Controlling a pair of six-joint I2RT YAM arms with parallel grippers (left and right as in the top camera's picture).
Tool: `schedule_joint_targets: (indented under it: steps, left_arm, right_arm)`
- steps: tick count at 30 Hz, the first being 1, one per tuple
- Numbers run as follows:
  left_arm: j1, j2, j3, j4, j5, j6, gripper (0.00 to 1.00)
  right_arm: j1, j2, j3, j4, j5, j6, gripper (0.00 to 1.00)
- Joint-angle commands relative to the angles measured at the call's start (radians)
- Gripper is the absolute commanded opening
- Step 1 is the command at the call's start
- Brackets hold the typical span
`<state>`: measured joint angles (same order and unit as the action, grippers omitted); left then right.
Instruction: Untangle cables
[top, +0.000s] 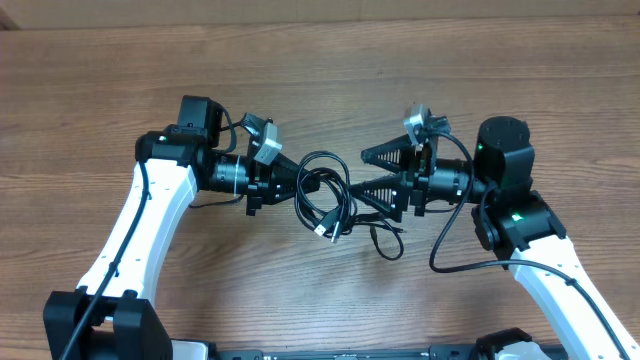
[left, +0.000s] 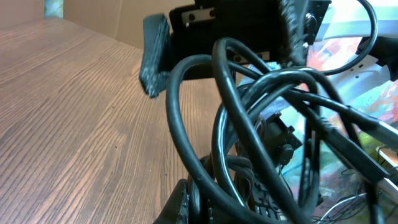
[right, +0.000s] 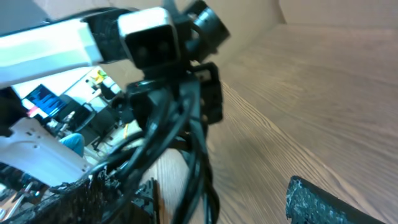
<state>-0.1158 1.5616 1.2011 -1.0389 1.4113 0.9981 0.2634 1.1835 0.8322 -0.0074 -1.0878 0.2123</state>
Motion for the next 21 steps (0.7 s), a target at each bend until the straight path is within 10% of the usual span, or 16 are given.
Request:
schedule_joint_targets:
  steps: [1, 21]
  left_arm:
    - [0.002, -0.011, 0.003, -0.003, 0.066, 0.087, 0.04]
    - [-0.082, -0.011, 0.003, 0.018, -0.006, 0.124, 0.04]
  right_arm:
    - [0.009, -0.014, 0.026, 0.029, -0.067, 0.051, 0.92]
    - [0.011, -0.014, 0.026, 0.029, -0.093, 0.054, 0.66]
